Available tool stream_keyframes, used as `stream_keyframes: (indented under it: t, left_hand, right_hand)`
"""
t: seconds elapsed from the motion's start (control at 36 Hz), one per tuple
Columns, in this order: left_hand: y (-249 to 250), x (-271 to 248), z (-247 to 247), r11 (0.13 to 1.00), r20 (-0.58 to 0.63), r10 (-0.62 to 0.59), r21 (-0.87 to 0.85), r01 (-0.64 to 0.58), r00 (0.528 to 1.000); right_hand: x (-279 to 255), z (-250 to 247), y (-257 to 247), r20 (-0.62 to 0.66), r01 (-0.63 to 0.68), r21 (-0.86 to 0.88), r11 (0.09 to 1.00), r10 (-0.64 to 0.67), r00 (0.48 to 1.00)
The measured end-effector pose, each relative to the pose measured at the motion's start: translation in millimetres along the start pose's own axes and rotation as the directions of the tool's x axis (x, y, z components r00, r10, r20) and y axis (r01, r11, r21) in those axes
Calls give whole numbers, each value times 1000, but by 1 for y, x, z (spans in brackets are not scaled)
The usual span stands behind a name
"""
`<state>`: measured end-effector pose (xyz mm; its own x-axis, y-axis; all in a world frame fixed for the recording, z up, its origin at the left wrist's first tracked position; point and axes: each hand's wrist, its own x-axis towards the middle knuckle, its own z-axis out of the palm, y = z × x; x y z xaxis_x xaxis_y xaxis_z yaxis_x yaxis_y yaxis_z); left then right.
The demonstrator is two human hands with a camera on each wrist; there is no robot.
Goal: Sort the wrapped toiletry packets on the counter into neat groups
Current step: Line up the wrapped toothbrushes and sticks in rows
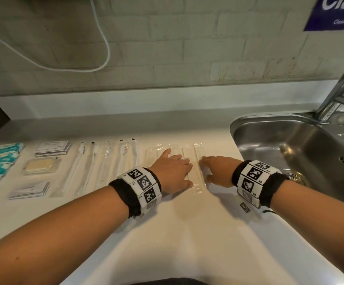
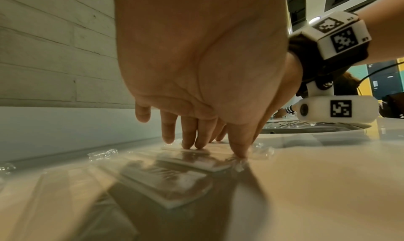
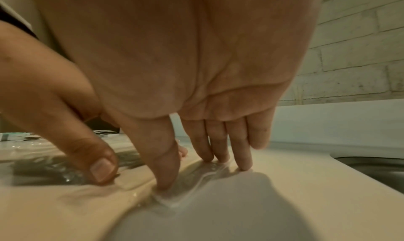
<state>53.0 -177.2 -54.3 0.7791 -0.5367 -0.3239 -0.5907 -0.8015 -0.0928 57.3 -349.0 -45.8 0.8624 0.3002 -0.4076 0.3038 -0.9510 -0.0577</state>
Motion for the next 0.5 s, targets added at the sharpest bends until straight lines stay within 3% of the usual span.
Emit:
stream_keyframes:
  t: [0.5]
  left_hand:
    - [5,-4,0,1000,-7,8,0,-8,1000]
  right_hand:
    - [-9,4,0,-13,14,10,1000,-14,1000]
